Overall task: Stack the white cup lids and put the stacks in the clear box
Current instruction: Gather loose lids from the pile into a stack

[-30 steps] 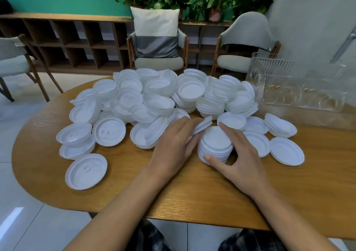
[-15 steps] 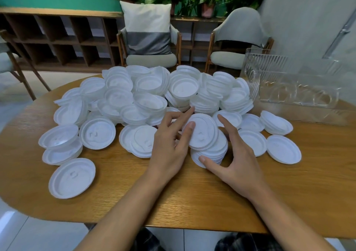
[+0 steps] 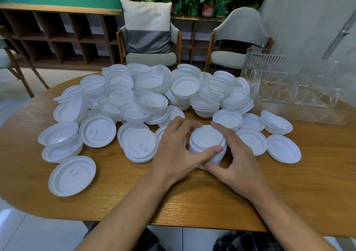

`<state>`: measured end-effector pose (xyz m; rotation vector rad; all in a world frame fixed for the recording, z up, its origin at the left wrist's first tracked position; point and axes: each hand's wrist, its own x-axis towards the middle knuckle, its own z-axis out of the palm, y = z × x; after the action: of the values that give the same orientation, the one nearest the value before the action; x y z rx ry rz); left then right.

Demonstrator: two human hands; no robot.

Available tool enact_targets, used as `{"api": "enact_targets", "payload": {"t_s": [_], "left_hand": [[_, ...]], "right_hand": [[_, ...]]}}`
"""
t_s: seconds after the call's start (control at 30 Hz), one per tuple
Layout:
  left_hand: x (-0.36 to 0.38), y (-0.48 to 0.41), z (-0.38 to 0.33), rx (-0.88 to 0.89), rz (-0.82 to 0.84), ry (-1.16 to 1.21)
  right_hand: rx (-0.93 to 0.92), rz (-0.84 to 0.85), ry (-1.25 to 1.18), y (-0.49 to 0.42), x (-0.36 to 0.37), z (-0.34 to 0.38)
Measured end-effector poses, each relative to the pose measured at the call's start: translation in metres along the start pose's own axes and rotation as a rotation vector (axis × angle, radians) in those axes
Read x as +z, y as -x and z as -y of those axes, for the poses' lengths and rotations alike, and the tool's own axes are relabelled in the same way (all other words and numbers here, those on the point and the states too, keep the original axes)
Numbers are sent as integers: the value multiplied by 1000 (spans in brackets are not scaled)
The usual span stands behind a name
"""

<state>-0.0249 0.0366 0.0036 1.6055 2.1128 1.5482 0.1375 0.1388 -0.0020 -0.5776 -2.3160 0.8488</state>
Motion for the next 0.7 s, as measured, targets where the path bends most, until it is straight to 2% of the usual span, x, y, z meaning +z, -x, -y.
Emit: {"api": "enact_targets", "payload": {"t_s": [0.13,0.33,0.57,0.7], "left_hand": [[-3,1,1,39,-8,56],[-5,4,2,44,108,118],[-7,3,-2,2,37,8],[-9,6,0,57,85,66]], "right_hand": [[7,-9,-38,1,-1,3],[-13,2,-62,2,-2,4],[-10,-5,-58,3,-2,2],[-15,3,-57,2,-2,2]]}}
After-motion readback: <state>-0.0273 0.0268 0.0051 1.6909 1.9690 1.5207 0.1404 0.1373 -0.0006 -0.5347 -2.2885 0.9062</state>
